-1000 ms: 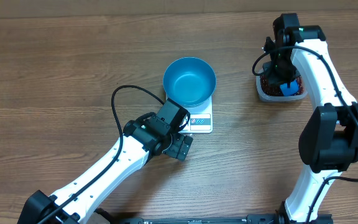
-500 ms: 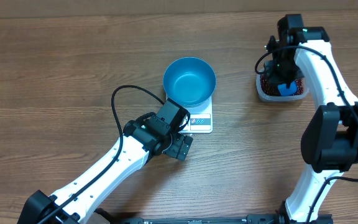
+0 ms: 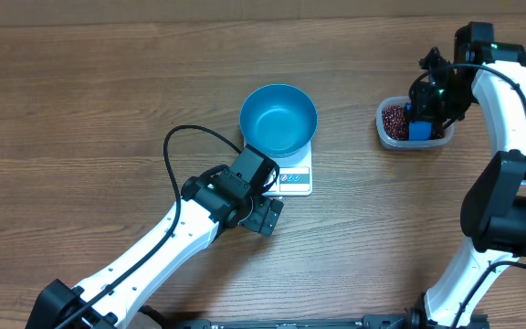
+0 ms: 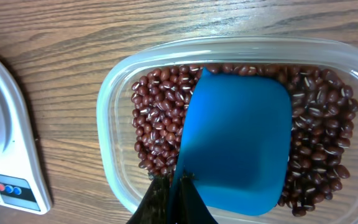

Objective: Scoop item into bowl and weigh 150g on scale
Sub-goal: 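Dig the scoop into the red beans with the right gripper, then lift the filled blue scoop and carry it over the teal bowl, then tip the blue scoop to pour beans into the teal bowl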

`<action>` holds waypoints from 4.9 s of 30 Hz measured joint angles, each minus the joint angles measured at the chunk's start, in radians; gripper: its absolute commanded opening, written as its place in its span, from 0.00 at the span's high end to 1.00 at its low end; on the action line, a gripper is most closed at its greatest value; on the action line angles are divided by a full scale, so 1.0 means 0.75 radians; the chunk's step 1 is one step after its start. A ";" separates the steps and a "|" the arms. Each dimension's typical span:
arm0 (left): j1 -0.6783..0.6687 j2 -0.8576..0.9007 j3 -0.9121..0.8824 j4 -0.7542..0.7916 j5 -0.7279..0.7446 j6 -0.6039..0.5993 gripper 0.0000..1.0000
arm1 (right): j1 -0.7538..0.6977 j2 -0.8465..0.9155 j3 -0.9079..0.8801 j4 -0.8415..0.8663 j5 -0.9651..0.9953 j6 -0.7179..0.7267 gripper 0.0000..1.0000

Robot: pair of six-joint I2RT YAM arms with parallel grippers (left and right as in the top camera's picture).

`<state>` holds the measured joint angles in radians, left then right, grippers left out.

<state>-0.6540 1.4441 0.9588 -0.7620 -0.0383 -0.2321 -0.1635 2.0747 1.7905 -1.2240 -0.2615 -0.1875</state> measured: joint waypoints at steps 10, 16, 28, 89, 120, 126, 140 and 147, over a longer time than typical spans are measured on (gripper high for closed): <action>0.000 0.000 0.000 -0.001 0.000 -0.001 0.01 | -0.108 0.016 -0.023 0.005 -0.262 0.001 0.96; 0.000 0.000 0.000 0.000 0.000 0.000 0.00 | -0.114 0.019 -0.024 0.002 -0.284 0.002 0.96; 0.000 0.000 0.000 -0.001 0.000 0.000 0.00 | -0.228 0.042 -0.032 -0.017 -0.449 0.000 0.96; 0.000 0.000 0.000 0.000 0.000 0.000 0.00 | -0.551 0.061 0.218 -0.388 -0.907 -0.204 0.96; 0.000 0.000 0.000 0.000 0.000 0.000 0.00 | 0.348 0.061 0.355 -0.087 -0.855 -0.209 0.96; 0.000 0.000 0.000 0.000 0.000 0.000 0.00 | 0.417 0.061 0.355 -0.044 -0.760 -0.289 0.96; 0.000 0.000 0.000 0.000 0.000 0.000 0.01 | 0.532 0.046 0.355 0.047 -0.479 -0.439 0.96; 0.000 0.000 0.000 0.000 0.000 0.000 0.00 | 0.536 -0.008 0.355 0.083 -0.449 -0.449 0.96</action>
<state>-0.6540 1.4441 0.9588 -0.7620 -0.0383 -0.2321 0.2382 2.0689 2.0567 -1.1614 -0.5980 -0.5240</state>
